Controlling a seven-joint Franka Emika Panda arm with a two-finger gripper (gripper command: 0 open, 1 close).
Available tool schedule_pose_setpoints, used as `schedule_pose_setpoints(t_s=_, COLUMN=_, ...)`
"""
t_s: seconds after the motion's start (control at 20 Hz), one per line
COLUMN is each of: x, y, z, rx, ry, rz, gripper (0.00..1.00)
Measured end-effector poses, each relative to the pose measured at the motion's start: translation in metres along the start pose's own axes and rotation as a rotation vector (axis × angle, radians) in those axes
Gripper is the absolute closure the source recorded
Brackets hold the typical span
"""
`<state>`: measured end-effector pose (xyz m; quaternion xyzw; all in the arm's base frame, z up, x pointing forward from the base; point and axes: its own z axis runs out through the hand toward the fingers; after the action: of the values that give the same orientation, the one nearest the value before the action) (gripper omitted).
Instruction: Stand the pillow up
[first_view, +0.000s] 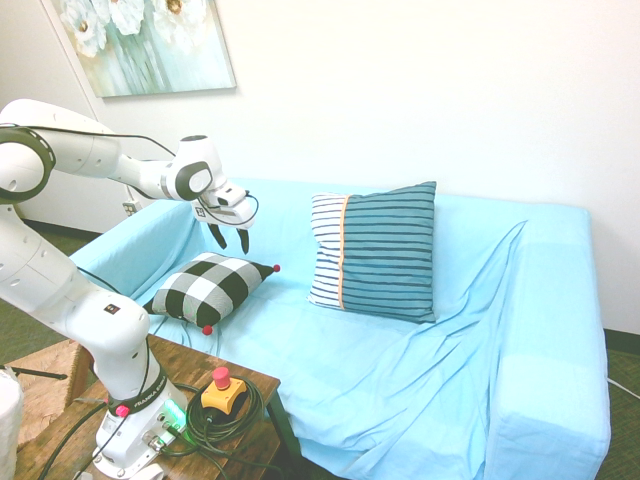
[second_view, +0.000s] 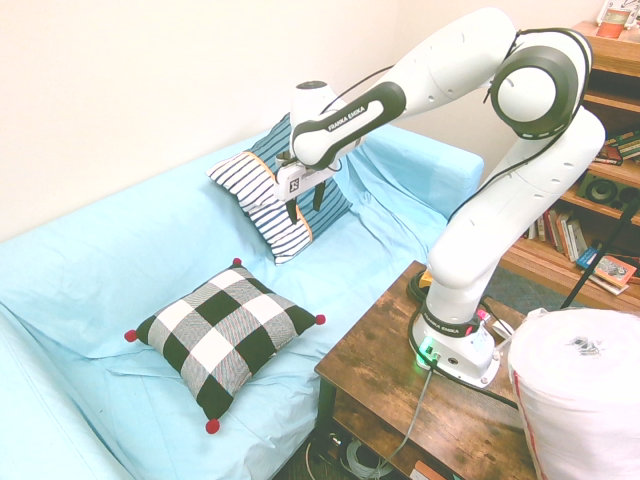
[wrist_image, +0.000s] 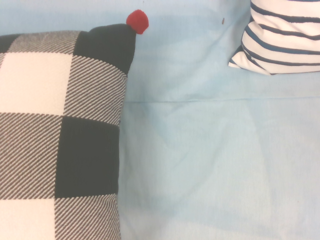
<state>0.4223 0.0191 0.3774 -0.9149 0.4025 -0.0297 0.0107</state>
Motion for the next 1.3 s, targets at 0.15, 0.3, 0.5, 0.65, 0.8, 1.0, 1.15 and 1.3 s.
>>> schedule_pose_setpoints(t_s=0.15, x=-0.002, y=-0.001, z=0.003, rx=-0.004, ry=-0.003, rz=-0.016, gripper=0.0)
schedule_pose_setpoints(t_s=0.3, x=-0.026, y=-0.016, z=0.017, rx=-0.022, ry=-0.008, rz=-0.063, gripper=0.0)
schedule_pose_setpoints(t_s=0.5, x=-0.093, y=-0.036, z=0.06, rx=-0.058, ry=-0.018, rz=-0.137, gripper=0.0)
schedule_pose_setpoints(t_s=0.65, x=-0.155, y=-0.05, z=0.099, rx=-0.082, ry=-0.026, rz=-0.188, gripper=0.0)
schedule_pose_setpoints(t_s=0.8, x=-0.204, y=-0.06, z=0.134, rx=-0.105, ry=-0.033, rz=-0.228, gripper=0.0)
schedule_pose_setpoints(t_s=1.0, x=-0.258, y=-0.062, z=0.173, rx=-0.158, ry=-0.031, rz=-0.278, gripper=0.0)
schedule_pose_setpoints(t_s=1.15, x=-0.292, y=-0.069, z=0.201, rx=-0.176, ry=-0.037, rz=-0.288, gripper=0.0)
schedule_pose_setpoints(t_s=1.3, x=-0.298, y=-0.087, z=0.225, rx=-0.168, ry=-0.043, rz=-0.274, gripper=0.0)
